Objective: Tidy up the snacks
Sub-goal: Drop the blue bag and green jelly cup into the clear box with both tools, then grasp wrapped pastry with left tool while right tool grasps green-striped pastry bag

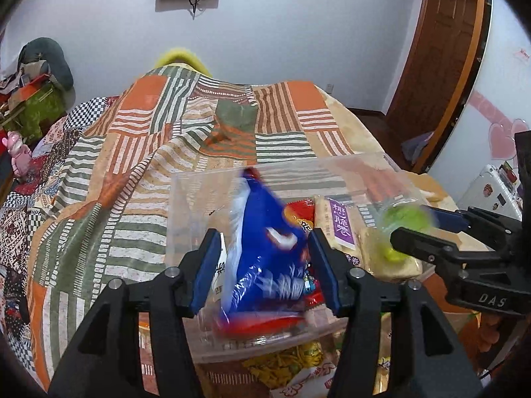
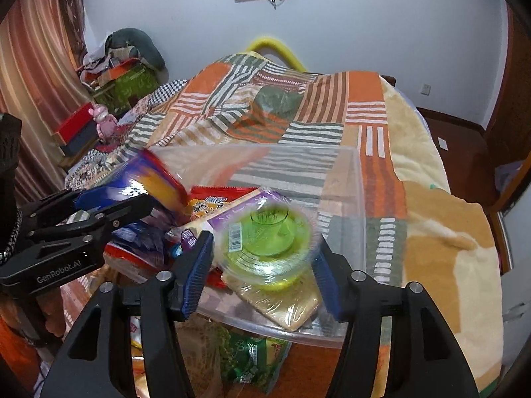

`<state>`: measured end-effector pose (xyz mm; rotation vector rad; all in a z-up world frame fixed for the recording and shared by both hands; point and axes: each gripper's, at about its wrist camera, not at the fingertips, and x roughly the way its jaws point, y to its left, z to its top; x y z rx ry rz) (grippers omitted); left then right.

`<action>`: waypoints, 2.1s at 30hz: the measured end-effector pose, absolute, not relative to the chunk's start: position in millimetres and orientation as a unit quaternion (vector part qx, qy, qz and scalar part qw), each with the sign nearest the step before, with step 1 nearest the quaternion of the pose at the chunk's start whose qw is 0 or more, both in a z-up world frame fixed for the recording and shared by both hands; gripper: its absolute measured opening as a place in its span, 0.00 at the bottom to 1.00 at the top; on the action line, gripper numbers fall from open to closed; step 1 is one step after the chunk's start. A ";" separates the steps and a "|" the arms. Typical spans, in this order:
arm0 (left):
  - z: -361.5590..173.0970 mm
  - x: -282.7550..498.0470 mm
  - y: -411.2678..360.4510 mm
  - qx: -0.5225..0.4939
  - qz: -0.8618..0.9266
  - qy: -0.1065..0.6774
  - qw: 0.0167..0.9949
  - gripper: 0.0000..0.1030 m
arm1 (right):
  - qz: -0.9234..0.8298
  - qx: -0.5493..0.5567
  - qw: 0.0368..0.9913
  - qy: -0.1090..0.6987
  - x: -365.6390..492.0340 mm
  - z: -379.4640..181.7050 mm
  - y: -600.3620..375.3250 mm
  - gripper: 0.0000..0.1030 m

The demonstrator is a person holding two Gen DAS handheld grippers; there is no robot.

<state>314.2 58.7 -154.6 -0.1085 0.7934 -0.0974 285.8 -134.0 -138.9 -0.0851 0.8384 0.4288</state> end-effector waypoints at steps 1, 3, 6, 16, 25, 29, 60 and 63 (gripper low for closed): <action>-152.2 312.1 59.2 -0.054 -0.048 0.384 0.921 0.56 | 0.206 -0.042 0.892 0.400 285.9 -137.0 -135.0 0.56; -145.8 306.1 62.0 -0.056 -0.047 0.379 0.923 0.57 | 0.205 -0.042 0.898 0.387 279.7 -128.7 -138.1 0.61; -135.5 294.4 68.0 -0.056 -0.044 0.371 0.926 0.59 | 0.208 -0.043 0.902 0.375 272.0 -119.0 -140.9 0.62; -126.2 244.3 97.8 -0.047 -0.022 0.381 0.923 0.61 | 0.220 -0.038 0.908 0.354 236.7 -101.6 -148.7 0.65; -169.8 215.8 117.6 -0.048 0.000 0.434 0.900 0.62 | 0.229 -0.038 0.899 0.371 215.0 -115.8 -146.8 0.66; -192.2 216.3 122.0 -0.063 0.004 0.453 0.889 0.62 | 0.233 -0.039 0.894 0.381 211.9 -126.0 -139.1 0.66; -202.9 195.7 123.9 -0.061 0.015 0.432 0.900 0.33 | 0.261 -0.040 0.863 0.430 214.5 -169.2 -119.0 0.45; -187.8 189.0 121.3 -0.061 0.015 0.419 0.906 0.33 | 0.257 -0.037 0.869 0.420 211.9 -160.1 -124.8 0.41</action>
